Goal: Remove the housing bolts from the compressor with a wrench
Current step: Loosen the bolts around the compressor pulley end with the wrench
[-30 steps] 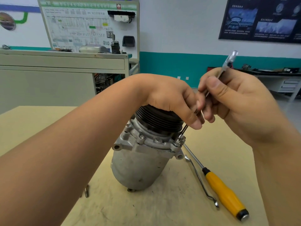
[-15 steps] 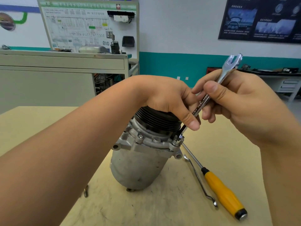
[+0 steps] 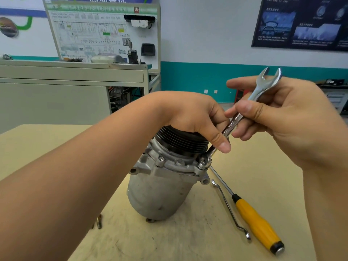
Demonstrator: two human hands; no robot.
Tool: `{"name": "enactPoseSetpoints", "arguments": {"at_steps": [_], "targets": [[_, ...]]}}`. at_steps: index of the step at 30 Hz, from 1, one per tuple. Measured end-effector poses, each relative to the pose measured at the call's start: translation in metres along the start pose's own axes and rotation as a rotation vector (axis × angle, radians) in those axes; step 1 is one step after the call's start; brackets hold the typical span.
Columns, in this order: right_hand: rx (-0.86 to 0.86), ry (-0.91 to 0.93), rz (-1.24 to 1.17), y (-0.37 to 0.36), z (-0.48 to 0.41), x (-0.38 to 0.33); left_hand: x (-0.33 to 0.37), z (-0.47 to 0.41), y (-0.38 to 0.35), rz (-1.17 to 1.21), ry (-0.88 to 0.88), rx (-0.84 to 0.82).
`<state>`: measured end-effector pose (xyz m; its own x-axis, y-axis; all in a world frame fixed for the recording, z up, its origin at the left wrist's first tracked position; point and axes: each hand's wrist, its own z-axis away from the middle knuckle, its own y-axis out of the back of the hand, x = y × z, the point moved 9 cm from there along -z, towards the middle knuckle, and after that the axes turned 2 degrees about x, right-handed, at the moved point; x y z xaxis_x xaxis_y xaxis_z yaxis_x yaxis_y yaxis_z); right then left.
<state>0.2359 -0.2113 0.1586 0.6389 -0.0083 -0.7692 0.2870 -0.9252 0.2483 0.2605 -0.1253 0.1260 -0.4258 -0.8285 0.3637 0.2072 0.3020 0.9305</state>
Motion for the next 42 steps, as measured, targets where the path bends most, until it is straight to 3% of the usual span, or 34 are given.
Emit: {"name": "enactPoseSetpoints", "arguments": {"at_steps": [22,32,38,42], "targets": [[-0.119,-0.016,-0.04,-0.001,0.0,0.004,0.008,0.0,0.003,-0.192,0.031,0.064],[-0.204,-0.076,-0.074,-0.01,0.001,0.013,0.011,0.008,0.003,-0.141,-0.013,-0.031],[-0.06,-0.014,-0.122,0.002,-0.002,0.005,0.017,0.009,0.015,-0.062,-0.055,0.06],[-0.051,-0.007,-0.139,0.003,-0.003,0.004,0.02,0.01,0.013,-0.073,-0.065,0.046]]}}
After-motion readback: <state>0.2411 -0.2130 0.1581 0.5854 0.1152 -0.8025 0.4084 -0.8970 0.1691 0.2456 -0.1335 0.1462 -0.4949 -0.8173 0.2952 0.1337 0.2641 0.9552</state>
